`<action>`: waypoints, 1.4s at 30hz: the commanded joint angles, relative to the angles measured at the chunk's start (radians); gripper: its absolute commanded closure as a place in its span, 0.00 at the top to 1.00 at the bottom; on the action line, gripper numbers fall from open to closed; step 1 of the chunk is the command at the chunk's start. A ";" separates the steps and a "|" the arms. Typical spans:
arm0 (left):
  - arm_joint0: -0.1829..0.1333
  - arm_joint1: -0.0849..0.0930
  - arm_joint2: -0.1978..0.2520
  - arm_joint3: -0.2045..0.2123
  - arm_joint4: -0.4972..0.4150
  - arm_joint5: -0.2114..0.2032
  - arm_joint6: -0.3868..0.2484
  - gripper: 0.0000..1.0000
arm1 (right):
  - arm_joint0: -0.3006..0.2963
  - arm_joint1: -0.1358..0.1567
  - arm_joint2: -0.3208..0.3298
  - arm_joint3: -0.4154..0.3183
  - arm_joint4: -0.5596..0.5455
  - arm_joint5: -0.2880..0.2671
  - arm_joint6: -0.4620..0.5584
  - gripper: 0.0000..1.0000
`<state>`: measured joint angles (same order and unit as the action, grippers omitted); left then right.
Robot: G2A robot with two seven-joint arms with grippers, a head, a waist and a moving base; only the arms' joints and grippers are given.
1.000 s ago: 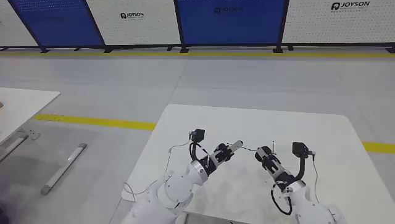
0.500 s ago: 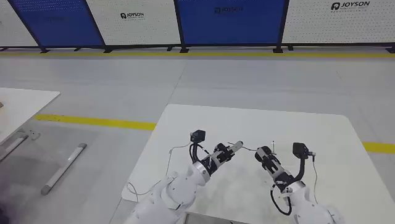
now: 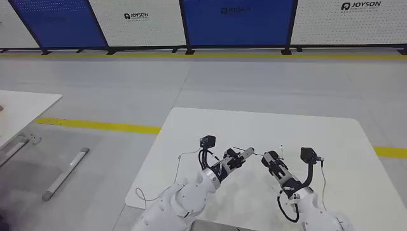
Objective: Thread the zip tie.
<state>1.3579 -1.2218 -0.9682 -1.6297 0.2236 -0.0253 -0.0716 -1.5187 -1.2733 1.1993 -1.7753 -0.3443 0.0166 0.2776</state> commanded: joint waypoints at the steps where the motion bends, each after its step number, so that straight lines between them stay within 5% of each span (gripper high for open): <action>1: 0.000 -0.001 0.003 0.004 0.007 -0.003 0.004 1.00 | 0.000 0.000 -0.003 0.001 -0.006 0.000 -0.003 0.00; 3: -0.003 -0.002 0.007 0.007 0.012 -0.007 -0.003 1.00 | 0.001 0.000 -0.006 0.001 -0.009 0.001 -0.003 0.00; 4: -0.003 -0.002 0.007 0.007 0.012 -0.007 -0.006 0.84 | 0.002 0.000 -0.006 0.001 -0.011 0.001 -0.002 0.00; 5: -0.003 -0.003 0.007 0.006 0.011 -0.007 -0.008 0.42 | 0.002 0.000 -0.006 0.001 -0.012 0.002 -0.002 0.00; 7: -0.004 -0.003 0.007 0.005 0.011 -0.006 -0.017 0.28 | 0.002 -0.001 -0.006 0.001 -0.013 0.003 -0.003 0.00; 9: -0.004 -0.003 0.006 0.003 0.015 -0.006 -0.023 0.00 | 0.002 -0.001 -0.006 0.000 -0.014 0.004 -0.004 0.00; 42: 0.001 -0.003 -0.018 -0.003 0.018 -0.047 -0.070 0.00 | 0.026 0.001 -0.028 -0.001 -0.024 0.017 0.082 0.00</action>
<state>1.3581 -1.2246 -0.9851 -1.6320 0.2363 -0.0712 -0.1439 -1.4938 -1.2723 1.1710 -1.7766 -0.3668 0.0309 0.3553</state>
